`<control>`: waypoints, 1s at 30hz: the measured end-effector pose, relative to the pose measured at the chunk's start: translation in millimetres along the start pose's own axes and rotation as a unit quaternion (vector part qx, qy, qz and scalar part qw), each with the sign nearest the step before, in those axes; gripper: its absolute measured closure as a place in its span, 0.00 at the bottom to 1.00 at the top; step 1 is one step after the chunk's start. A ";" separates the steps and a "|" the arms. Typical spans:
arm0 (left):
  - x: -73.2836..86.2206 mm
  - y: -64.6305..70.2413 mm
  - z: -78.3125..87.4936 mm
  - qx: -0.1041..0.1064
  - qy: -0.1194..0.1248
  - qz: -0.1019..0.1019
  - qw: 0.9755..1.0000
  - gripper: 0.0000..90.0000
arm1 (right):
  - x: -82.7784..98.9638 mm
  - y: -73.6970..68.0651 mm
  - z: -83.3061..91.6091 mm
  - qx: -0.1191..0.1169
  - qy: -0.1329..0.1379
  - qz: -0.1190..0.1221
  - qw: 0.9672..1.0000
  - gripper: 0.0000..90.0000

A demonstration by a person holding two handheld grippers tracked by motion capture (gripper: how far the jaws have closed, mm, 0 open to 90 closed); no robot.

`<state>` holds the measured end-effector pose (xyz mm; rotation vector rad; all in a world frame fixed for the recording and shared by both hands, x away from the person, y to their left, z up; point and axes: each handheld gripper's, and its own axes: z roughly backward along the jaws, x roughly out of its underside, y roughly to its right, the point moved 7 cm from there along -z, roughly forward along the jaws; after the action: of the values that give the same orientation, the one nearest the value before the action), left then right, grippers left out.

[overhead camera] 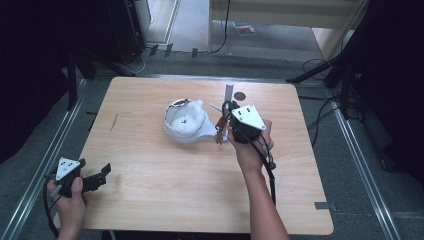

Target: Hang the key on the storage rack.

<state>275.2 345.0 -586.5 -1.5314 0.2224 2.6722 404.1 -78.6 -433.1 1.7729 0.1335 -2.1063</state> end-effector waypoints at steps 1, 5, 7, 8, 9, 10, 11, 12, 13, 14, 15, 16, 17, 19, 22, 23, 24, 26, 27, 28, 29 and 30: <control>0.0 0.0 0.0 0.000 0.001 0.000 1.000 0.08 | -0.2 0.2 0.3 0.001 0.001 -0.002 1.000 0.95; 0.0 0.1 0.3 0.000 0.002 0.000 1.000 0.08 | -1.6 1.5 2.6 0.009 0.014 0.008 1.000 0.89; 0.1 0.2 0.3 0.000 0.001 0.000 1.000 0.08 | -1.2 2.3 3.9 0.008 0.012 0.005 1.000 0.89; 0.0 0.2 0.1 0.000 0.002 0.000 1.000 0.08 | -1.0 2.7 4.8 0.007 0.012 0.006 1.000 0.86; 0.0 0.2 0.1 0.000 0.001 0.000 1.000 0.08 | -0.9 3.2 5.7 0.006 0.013 0.006 1.000 0.85; 0.0 0.2 0.1 0.000 0.001 0.000 1.000 0.08 | -0.5 3.2 6.9 0.004 0.012 0.004 1.000 0.85; 0.1 0.2 0.2 0.001 0.000 0.000 1.000 0.08 | -0.3 4.0 8.0 0.005 0.013 0.004 1.000 0.84; 0.1 0.2 0.2 0.000 -0.001 0.000 1.000 0.08 | -0.2 4.6 9.2 0.003 0.015 0.003 1.000 0.83; 0.1 0.3 0.2 0.000 0.000 0.000 1.000 0.08 | 0.0 5.6 10.5 0.002 0.016 0.002 1.000 0.82; 0.1 0.2 0.2 0.000 0.000 -0.001 1.000 0.08 | 0.1 7.1 12.0 0.003 0.017 0.001 1.000 0.81; 0.1 0.2 0.1 0.000 0.000 -0.001 1.000 0.08 | 0.2 7.9 13.6 0.001 0.019 -0.002 1.000 0.80; 0.1 0.3 0.0 0.000 0.000 -0.001 1.000 0.08 | 0.4 9.1 15.5 0.001 0.020 -0.006 1.000 0.80; 0.1 0.3 0.0 -0.001 0.000 -0.002 1.000 0.08 | 0.6 10.2 17.0 0.001 0.022 -0.007 1.000 0.79; 0.1 0.4 -0.1 -0.001 -0.001 -0.002 1.000 0.08 | 1.6 12.3 20.3 0.003 0.022 -0.006 1.000 0.79; 0.2 0.2 0.0 -0.001 -0.001 -0.003 1.000 0.08 | 3.7 15.6 25.2 0.003 0.022 -0.009 1.000 0.77; 0.2 0.1 0.0 -0.001 -0.001 -0.003 1.000 0.08 | 4.8 17.3 26.7 0.005 0.022 -0.009 1.000 0.77; 0.2 0.2 0.0 -0.001 -0.002 -0.003 1.000 0.08 | 6.2 18.5 28.3 0.006 0.021 -0.012 1.000 0.77; 0.1 0.3 -0.1 -0.001 0.000 -0.002 1.000 0.08 | 8.9 21.8 31.2 0.008 0.021 -0.013 1.000 0.75; 0.1 0.4 -0.1 -0.001 0.000 -0.001 1.000 0.08 | 10.4 23.5 32.6 0.010 0.020 -0.013 1.000 0.74; 0.1 0.4 -0.1 -0.001 0.000 -0.001 1.000 0.08 | 12.1 25.3 34.1 0.013 0.017 -0.013 1.000 0.73; 0.1 0.5 -0.2 -0.001 0.000 0.000 1.000 0.08 | 13.6 27.0 35.4 0.015 0.017 -0.014 1.000 0.72; 0.1 0.4 -0.2 -0.001 0.000 -0.001 1.000 0.08 | 15.1 28.8 36.9 0.016 0.015 -0.015 1.000 0.71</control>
<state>275.3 344.6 -586.6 -1.5308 0.2177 2.6725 377.9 -120.2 -435.5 1.8323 0.1367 -2.1153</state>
